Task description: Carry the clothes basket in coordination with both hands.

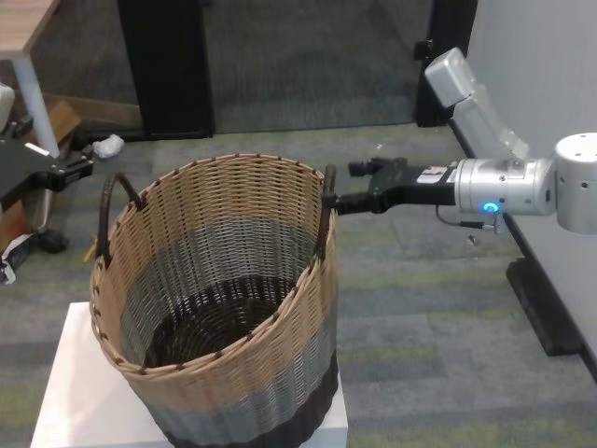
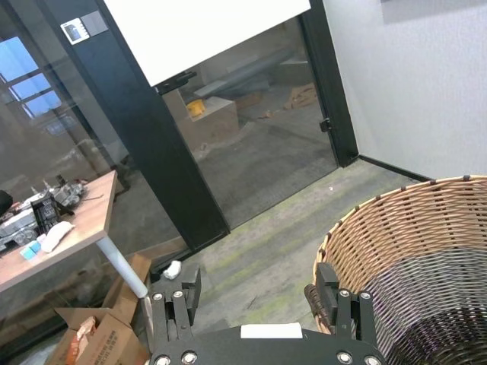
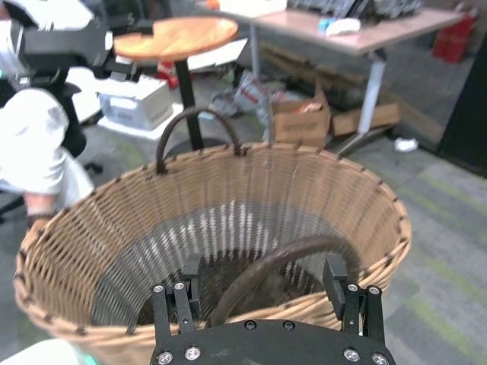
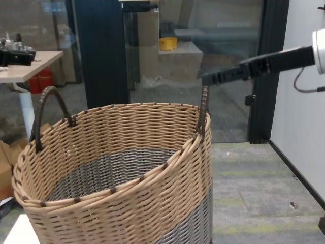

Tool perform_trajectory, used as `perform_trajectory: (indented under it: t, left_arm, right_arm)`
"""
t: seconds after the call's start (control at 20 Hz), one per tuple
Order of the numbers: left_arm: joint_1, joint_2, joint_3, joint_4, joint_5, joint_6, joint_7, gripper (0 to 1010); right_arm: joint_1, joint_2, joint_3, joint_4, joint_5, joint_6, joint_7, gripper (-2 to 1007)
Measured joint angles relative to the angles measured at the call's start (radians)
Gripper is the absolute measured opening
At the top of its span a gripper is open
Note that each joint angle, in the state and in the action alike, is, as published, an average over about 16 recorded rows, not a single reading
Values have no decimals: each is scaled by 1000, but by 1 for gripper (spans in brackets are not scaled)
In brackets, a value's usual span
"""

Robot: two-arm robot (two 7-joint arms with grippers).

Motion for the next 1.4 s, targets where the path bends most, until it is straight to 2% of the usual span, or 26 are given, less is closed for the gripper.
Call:
perform_trajectory:
  t: [0.2, 0.4, 0.55, 0.75, 0.95, 1.15, 1.4]
  left_arm:
    - [0, -2, 0, -1, 1, -18, 5, 1002]
    - [0, -8, -3, -4, 1, -64, 11, 1002]
    - [-1, -15, -6, -8, -1, -118, 12, 1002]
    - [0, -25, -8, -21, -4, -210, 10, 1002]
    - [-2, -38, -6, -34, -5, -294, 7, 1002]
    - [-16, -59, 1, -29, 0, -373, 11, 1002]
    - [-51, -98, 15, 8, 22, -455, 29, 1002]
  right_arm:
    - [-19, -9, 34, -31, 19, -60, -74, 1005]
    - [-41, -29, 67, -62, 16, -153, -164, 1005]
    - [-61, -51, 87, -85, 0, -238, -236, 1005]
    - [-93, -87, 110, -116, -38, -362, -333, 1005]
    - [-127, -118, 122, -146, -84, -460, -402, 1005]
    - [-161, -136, 128, -170, -123, -518, -448, 1005]
    - [-197, -147, 138, -193, -155, -544, -486, 1005]
